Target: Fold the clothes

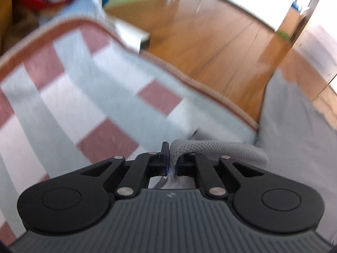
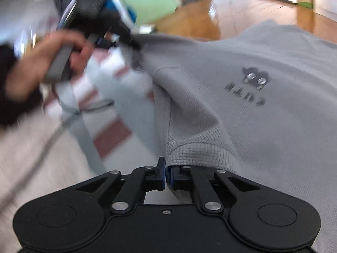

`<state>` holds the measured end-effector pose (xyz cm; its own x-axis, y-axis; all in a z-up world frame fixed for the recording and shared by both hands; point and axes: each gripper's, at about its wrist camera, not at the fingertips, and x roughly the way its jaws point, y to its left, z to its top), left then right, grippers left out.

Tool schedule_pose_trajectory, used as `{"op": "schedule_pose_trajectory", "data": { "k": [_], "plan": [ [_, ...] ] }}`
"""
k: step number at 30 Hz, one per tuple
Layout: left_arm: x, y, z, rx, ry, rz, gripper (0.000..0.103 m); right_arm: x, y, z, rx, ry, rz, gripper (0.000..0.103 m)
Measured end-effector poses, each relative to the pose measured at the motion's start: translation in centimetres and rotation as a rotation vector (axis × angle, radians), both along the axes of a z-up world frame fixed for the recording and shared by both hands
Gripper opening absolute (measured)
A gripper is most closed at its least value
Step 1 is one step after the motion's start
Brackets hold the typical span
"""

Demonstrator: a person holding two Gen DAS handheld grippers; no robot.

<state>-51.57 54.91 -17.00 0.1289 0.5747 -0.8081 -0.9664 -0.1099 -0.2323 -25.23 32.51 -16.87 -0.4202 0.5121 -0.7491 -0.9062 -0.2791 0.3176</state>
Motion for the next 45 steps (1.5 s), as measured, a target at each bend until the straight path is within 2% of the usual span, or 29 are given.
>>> {"op": "schedule_pose_trajectory", "data": {
  "k": [2, 4, 5, 6, 7, 8, 9, 10, 11, 14, 16, 17, 19, 21, 22, 23, 25, 28, 31, 33, 35, 37, 40, 41, 42, 43, 45],
  "plan": [
    [-0.9, -0.3, -1.0, -0.032, -0.060, 0.024, 0.006, -0.2, 0.3, -0.6, -0.040, 0.003, 0.001, 0.012],
    [-1.4, -0.5, -1.1, -0.029, -0.103, 0.044, 0.016, -0.1, 0.5, -0.6, -0.049, 0.034, -0.010, 0.015],
    [-1.7, -0.6, -1.1, -0.024, -0.119, 0.048, 0.025, 0.2, 0.7, -0.4, -0.048, 0.065, -0.027, 0.022],
    [-1.7, -0.8, -1.4, -0.026, -0.124, 0.037, 0.037, 0.7, 0.9, -0.3, -0.054, 0.101, -0.050, 0.040],
    [-1.7, -1.0, -1.7, -0.028, -0.128, 0.026, 0.041, 1.2, 0.9, -0.4, -0.052, 0.131, -0.073, 0.047],
    [-1.7, -1.2, -2.0, -0.030, -0.133, 0.014, 0.041, 1.7, 1.0, -0.4, -0.050, 0.160, -0.095, 0.047],
    [-1.4, -0.8, -2.3, -0.052, -0.142, -0.023, 0.024, 2.2, 1.0, -0.5, -0.047, 0.187, -0.115, 0.045],
    [-0.4, -0.5, -2.2, -0.062, -0.089, -0.079, 0.002, 2.5, 1.1, -0.6, -0.040, 0.203, -0.125, 0.013],
    [0.6, -0.2, -2.0, -0.072, -0.032, -0.136, 0.003, 2.8, 0.9, -0.4, -0.026, 0.213, -0.126, 0.007],
    [3.7, -0.1, 2.2, 0.089, 0.116, -0.261, 0.003, 3.1, -0.3, 0.7, 0.085, 0.212, -0.165, 0.006],
    [5.3, 1.0, 4.3, 0.116, 0.008, -0.336, 0.004, 3.8, -0.9, 1.3, 0.108, 0.151, -0.226, 0.006],
    [6.2, 1.7, 5.0, 0.115, -0.049, -0.379, 0.005, 4.0, -1.0, 1.4, 0.105, 0.113, -0.257, 0.006],
    [9.0, 3.3, 4.9, 0.063, -0.091, -0.467, 0.012, 4.0, -0.7, 1.1, 0.065, -0.017, -0.316, 0.006],
    [11.8, 3.8, 3.9, 0.043, -0.035, -0.495, 0.038, 4.1, -0.7, 0.4, 0.023, -0.158, -0.369, 0.006],
    [12.2, 3.4, 3.3, 0.063, -0.007, -0.486, 0.046, 4.5, -0.8, 0.2, 0.000, -0.166, -0.387, 0.006],
    [12.7, 3.1, 2.8, 0.085, 0.020, -0.477, 0.059, 4.8, -0.8, 0.2, -0.014, -0.145, -0.402, 0.006],
    [13.5, 2.3, 1.7, 0.128, 0.074, -0.457, 0.062, 5.2, -0.8, 0.3, -0.033, -0.127, -0.418, 0.005],
    [11.1, 1.8, 1.3, 0.147, 0.084, -0.384, 0.062, 5.4, -1.0, 0.1, -0.037, -0.110, -0.425, 0.005],
    [6.8, 2.7, 1.8, 0.214, -0.029, -0.283, 0.063, 5.5, -1.5, 0.1, -0.033, -0.093, -0.428, 0.005],
    [4.8, 4.0, 1.0, 0.186, -0.173, -0.269, 0.063, 5.6, -1.3, 0.0, -0.034, -0.081, -0.432, 0.005],
    [4.6, 5.4, 0.3, 0.150, -0.231, -0.342, 0.063, 5.7, -1.1, -0.2, -0.034, -0.068, -0.437, 0.005],
    [6.0, 6.2, 0.4, 0.168, -0.164, -0.488, 0.063, 5.8, -1.1, -0.3, -0.034, -0.054, -0.440, 0.005],
    [8.7, 6.9, 0.7, 0.218, 0.017, -0.702, 0.069, 6.2, -1.0, -0.4, -0.036, -0.029, -0.445, 0.005],
    [9.5, 7.2, 0.5, 0.207, 0.044, -0.752, 0.078, 6.4, -1.1, -0.5, -0.036, -0.021, -0.447, 0.005],
    [10.2, 7.5, 0.2, 0.195, 0.070, -0.800, 0.081, 6.5, -1.1, -0.5, -0.037, -0.015, -0.450, 0.005],
    [11.0, 7.9, -0.4, 0.169, 0.100, -0.843, 0.081, 6.5, -1.1, -0.5, -0.037, -0.012, -0.450, 0.005],
    [12.9, 8.1, -1.6, 0.115, 0.237, -0.899, 0.081, 6.5, -1.1, -0.6, -0.036, -0.011, -0.450, 0.005]
  ]
}}
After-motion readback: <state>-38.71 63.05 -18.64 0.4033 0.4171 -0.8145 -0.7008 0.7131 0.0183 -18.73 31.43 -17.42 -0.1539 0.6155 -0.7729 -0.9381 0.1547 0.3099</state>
